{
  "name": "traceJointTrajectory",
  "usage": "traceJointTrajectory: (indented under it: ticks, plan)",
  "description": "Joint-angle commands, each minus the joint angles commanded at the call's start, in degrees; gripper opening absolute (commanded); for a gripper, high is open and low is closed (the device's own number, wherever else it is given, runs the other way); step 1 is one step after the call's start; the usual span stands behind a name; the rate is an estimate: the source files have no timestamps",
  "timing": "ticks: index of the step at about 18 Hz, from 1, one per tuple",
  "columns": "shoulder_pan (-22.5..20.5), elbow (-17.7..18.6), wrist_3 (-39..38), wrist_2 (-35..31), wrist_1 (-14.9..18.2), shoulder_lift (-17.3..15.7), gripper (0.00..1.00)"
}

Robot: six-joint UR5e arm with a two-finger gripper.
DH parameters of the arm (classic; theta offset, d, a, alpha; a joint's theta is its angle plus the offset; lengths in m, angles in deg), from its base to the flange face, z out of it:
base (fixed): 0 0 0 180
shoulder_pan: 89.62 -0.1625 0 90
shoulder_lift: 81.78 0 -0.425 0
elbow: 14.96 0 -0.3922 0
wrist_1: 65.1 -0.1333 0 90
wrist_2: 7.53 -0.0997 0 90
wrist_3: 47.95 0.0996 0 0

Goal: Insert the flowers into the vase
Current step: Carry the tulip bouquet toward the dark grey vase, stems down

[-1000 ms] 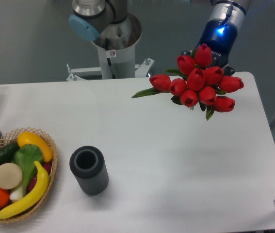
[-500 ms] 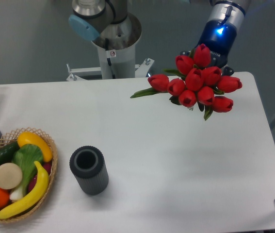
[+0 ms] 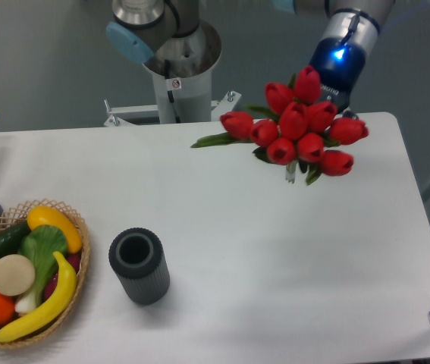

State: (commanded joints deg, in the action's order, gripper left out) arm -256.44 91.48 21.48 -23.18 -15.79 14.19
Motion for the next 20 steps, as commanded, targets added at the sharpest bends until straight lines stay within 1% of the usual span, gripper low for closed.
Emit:
traceJointTrajectory:
  ticks: [3, 6, 8, 10, 13, 15, 18, 19, 20]
  plan:
    - [2.81, -0.62, 0.09, 1.5, -0.18, 0.97, 0.11]
    - [6.23, -0.53, 2.45, 2.12, -1.32, 1.67, 0.11]
    - [8.17, -0.53, 2.99, 5.53, -1.32, 2.37, 0.1]
    - [9.23, -0.7, 3.25, 8.44, -1.76, 2.99, 0.1]
    - [11.6, -0.62, 3.77, 8.98, -2.11, 3.34, 0.1]
    - [13.1, -0.09, 5.62, 10.2, -2.11, 3.52, 0.1]
    - [14.51, 0.0, 6.42, 12.84, -2.11, 5.19, 0.1]
    - [16.42, 0.0, 7.03, 13.1, -2.11, 6.06, 0.09]
    - [17.05, -0.26, 7.03, 13.46, -2.11, 6.42, 0.09]
